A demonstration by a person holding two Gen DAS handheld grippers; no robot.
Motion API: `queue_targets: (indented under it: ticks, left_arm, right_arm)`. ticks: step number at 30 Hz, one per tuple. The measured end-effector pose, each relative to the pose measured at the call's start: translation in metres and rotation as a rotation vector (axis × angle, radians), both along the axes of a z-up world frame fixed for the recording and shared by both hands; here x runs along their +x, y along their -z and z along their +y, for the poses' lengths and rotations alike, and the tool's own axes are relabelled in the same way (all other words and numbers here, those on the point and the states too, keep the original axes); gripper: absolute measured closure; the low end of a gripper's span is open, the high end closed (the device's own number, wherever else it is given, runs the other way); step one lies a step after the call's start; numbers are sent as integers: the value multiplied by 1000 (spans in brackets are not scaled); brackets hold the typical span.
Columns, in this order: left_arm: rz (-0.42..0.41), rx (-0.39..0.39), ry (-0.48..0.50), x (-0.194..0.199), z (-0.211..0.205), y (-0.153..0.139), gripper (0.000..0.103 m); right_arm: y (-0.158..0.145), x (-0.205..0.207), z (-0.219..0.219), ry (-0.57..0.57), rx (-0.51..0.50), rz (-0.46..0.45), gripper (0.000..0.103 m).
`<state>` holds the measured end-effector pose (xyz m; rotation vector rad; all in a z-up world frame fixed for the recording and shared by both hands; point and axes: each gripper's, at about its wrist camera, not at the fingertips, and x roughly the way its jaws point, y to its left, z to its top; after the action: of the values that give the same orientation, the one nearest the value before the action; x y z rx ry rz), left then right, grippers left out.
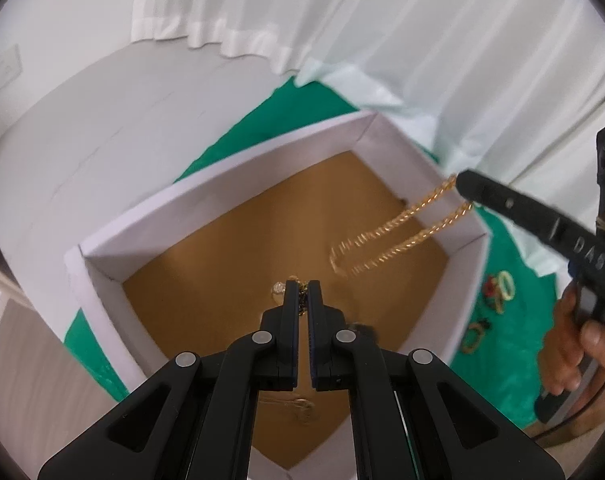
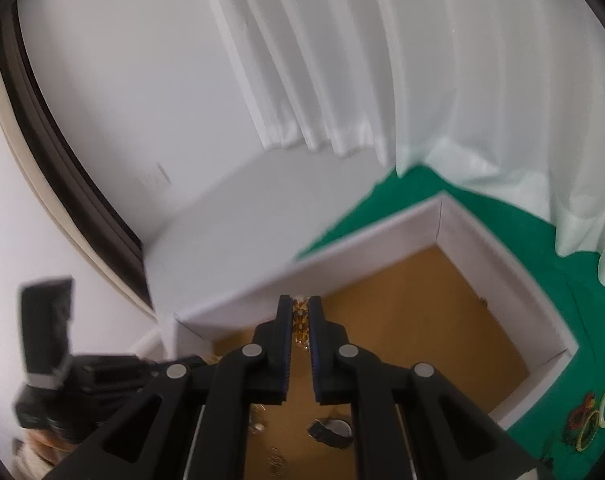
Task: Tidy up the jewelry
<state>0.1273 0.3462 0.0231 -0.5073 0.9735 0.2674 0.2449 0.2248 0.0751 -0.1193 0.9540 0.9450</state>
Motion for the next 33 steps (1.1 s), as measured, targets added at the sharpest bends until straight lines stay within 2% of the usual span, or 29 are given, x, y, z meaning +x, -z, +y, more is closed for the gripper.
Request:
queue_targets:
  ticks: [3,5,6,7,9,12,13,17,20,22,25,33]
  left_arm:
    - [22,45,1,0,1,15,100]
    - [33,80,-4,-2,0,22,89]
    - [37,89,-7,-2,-1,23,73]
    - [37,95,-12,-4,-2,24,53]
    - [20,115,-23,-10,-3,22,38]
    - [-1,152,-11,-14,-12,15,33]
    - [-11,164,-8,-15,-15,11,29]
    - [-85,243,21,-28,-46,-12,18]
    - [-164,269,83,-35,-81,-31,11]
    - [-200,266,127,-37,-101,-37,7]
    - [-241,244,210,-40,-139,-42,6]
    - [-271,154,418,-34,-235,-30,6]
  right_arm:
    - [20,-4,6,-6,-46,1,93]
    - [25,-6,6,13,-59,0,92]
    - [26,-6,5,19,-61,3,82]
    - [25,-6,2,30,-60,2,57]
    - [19,-6,-6,53,-45,-15,32]
    - [7,-8,-22,71,-32,-50,30]
    - [3,-9,-28,87,-34,-73,26]
    - [-5,-15,-65,154,-41,-178,24]
    - [1,-20,-102,217,-59,-210,23]
    - [11,-24,-135,260,-75,-215,23]
    - [29,-31,-181,322,-121,-213,23]
    - [72,-61,-299,470,-244,-193,23]
